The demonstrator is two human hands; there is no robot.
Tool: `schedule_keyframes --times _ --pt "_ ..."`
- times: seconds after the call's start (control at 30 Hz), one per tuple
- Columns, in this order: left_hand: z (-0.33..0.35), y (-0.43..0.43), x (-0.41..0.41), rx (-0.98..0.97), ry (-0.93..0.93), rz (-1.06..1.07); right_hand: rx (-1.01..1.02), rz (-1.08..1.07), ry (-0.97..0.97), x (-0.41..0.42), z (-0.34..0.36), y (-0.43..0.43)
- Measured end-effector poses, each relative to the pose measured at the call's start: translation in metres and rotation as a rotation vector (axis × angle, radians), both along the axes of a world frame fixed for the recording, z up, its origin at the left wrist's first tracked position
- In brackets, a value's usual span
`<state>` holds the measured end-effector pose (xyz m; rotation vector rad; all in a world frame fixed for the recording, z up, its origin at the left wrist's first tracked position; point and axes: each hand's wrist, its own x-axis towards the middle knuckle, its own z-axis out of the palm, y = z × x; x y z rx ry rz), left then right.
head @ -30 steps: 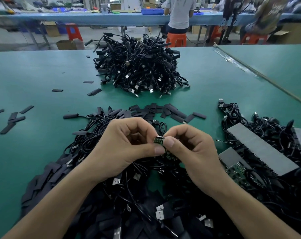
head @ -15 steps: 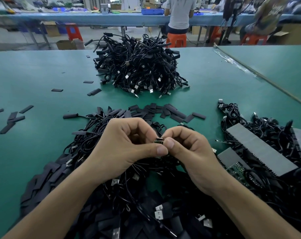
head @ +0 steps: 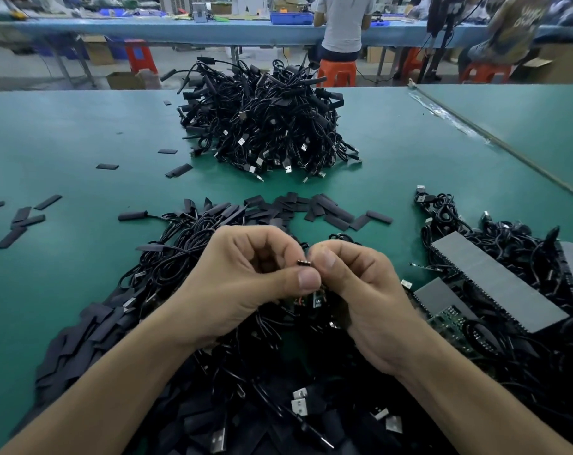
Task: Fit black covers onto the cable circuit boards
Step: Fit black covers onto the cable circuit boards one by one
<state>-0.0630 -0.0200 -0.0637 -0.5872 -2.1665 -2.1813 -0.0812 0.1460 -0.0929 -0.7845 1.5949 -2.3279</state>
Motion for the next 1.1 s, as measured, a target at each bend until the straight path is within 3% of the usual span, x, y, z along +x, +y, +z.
schedule_keyframes --times 0.1,0.23,0.3,0.4,0.53,0.67,0.77,0.9,1.0,1.1 --pt "-0.002 0.002 -0.001 0.026 0.004 0.052 0.019 -0.176 -0.021 -0.002 0.000 -0.003" --pt "0.002 -0.002 -0.003 0.193 0.011 0.131 0.135 -0.707 -0.072 -0.013 -0.003 0.006" --pt "0.004 -0.006 -0.006 0.287 0.012 0.245 0.270 -0.885 0.038 -0.015 -0.006 0.011" --pt "0.005 -0.010 -0.010 0.309 0.105 0.447 0.489 -1.027 0.389 -0.010 -0.008 0.011" --pt "0.006 -0.015 -0.012 0.181 0.302 0.565 0.663 -1.025 0.841 -0.005 -0.008 0.011" --pt "0.003 -0.019 -0.013 -0.100 0.370 0.628 0.785 -0.985 1.065 -0.001 -0.006 0.010" --pt "0.004 -0.018 -0.012 -0.343 0.360 0.586 0.732 -0.835 1.102 0.003 -0.004 0.009" --pt "0.004 -0.018 -0.011 -0.473 0.205 0.421 0.992 -0.601 1.097 0.005 -0.005 0.009" --pt "0.006 -0.020 -0.009 -0.509 0.050 0.251 1.098 -0.655 1.009 0.006 -0.004 0.009" --pt "0.004 -0.019 -0.006 -0.711 -0.002 0.144 1.110 -0.757 0.886 0.006 -0.002 0.007"
